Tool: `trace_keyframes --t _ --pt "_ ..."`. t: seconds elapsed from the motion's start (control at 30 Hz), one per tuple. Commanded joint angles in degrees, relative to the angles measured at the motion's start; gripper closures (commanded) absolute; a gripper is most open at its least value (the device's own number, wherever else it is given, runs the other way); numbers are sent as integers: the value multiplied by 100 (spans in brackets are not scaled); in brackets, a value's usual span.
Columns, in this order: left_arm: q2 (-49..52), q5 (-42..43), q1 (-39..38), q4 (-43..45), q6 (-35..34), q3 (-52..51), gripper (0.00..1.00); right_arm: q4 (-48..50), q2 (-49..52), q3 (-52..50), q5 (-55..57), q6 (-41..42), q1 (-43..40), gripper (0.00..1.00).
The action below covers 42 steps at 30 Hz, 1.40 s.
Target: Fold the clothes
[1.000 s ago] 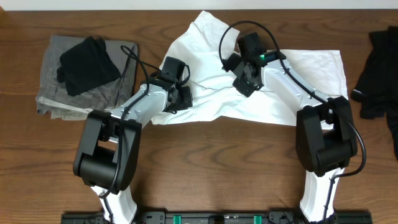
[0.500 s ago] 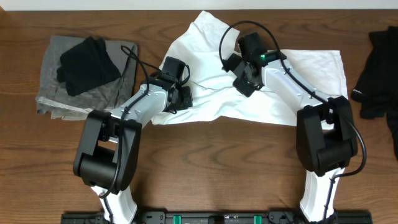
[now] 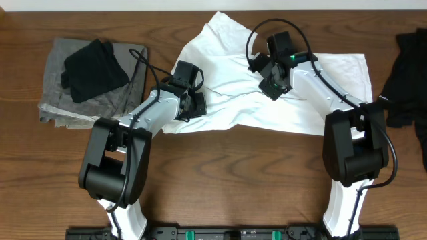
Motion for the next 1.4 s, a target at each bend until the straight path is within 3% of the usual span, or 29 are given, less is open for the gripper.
trace_keyframes --t 0.0,0.5,0.7,0.83,1.37 --pt "111 -140 20 -31 57 -125 84 -122 26 13 -354 133 20 64" --pt "111 -138 20 -22 57 -125 84 -400 223 0 -756 22 50 59" --pt "111 -140 22 -26 57 -125 84 -116 380 0 -330 31 44 67" --pt "111 -140 20 -24 57 -125 84 168 380 7 278 306 28 66" --pt "111 -140 22 -22 59 -125 84 208 380 7 372 282 -232 61"
